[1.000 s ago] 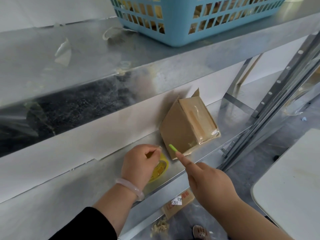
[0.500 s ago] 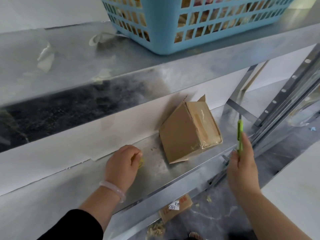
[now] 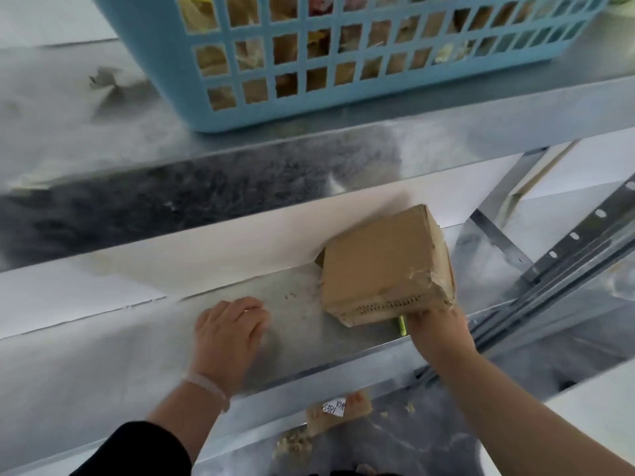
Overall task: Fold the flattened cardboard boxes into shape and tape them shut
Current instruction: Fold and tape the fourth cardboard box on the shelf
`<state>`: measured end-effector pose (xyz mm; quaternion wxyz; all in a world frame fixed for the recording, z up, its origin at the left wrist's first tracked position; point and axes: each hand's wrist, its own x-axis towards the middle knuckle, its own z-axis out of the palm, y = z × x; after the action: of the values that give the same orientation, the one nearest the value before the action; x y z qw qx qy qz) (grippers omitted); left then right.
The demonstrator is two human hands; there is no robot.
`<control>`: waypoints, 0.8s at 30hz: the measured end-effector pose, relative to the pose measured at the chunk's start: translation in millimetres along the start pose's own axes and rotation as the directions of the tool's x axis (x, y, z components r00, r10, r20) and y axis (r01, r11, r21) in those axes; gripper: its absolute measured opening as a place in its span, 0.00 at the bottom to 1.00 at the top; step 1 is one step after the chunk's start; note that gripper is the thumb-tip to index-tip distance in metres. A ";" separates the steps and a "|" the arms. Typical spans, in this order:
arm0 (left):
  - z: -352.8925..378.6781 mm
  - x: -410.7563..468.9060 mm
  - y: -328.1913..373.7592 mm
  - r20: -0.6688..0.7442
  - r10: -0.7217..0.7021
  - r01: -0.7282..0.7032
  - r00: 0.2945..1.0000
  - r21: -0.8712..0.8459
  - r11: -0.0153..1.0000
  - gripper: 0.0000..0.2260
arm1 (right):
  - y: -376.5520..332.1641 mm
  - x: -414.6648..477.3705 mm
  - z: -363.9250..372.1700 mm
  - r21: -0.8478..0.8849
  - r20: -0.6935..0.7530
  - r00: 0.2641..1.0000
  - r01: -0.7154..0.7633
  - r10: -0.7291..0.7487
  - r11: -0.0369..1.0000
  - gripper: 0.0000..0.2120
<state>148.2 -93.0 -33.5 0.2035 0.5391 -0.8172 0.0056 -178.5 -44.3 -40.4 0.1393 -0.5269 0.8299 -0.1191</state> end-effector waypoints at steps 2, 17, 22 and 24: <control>3.7 -8.0 0.9 0.017 -0.026 0.027 1.000 -0.023 0.999 0.11 | 2.8 0.2 -7.6 0.007 -0.031 0.995 0.098 -0.098 0.995 0.14; -24.4 -13.1 63.1 -0.014 -0.363 0.269 0.932 -0.646 0.714 0.19 | -32.7 -16.5 -40.4 0.744 0.123 0.858 0.252 -0.498 0.619 0.40; -48.5 11.8 104.8 0.120 -0.416 0.259 0.902 -0.919 0.298 0.15 | -63.1 -32.5 -49.5 0.866 0.178 0.835 0.119 -0.521 0.485 0.32; -48.8 10.1 103.1 0.035 -0.413 0.215 0.910 -0.891 0.400 0.16 | -67.7 -34.6 -51.7 0.856 0.186 0.820 0.135 -0.541 0.499 0.37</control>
<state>69.6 -47.6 36.3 0.5260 0.4972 -0.5607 -0.4022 -126.0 -38.5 34.8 0.5176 -0.5712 0.5030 -0.3910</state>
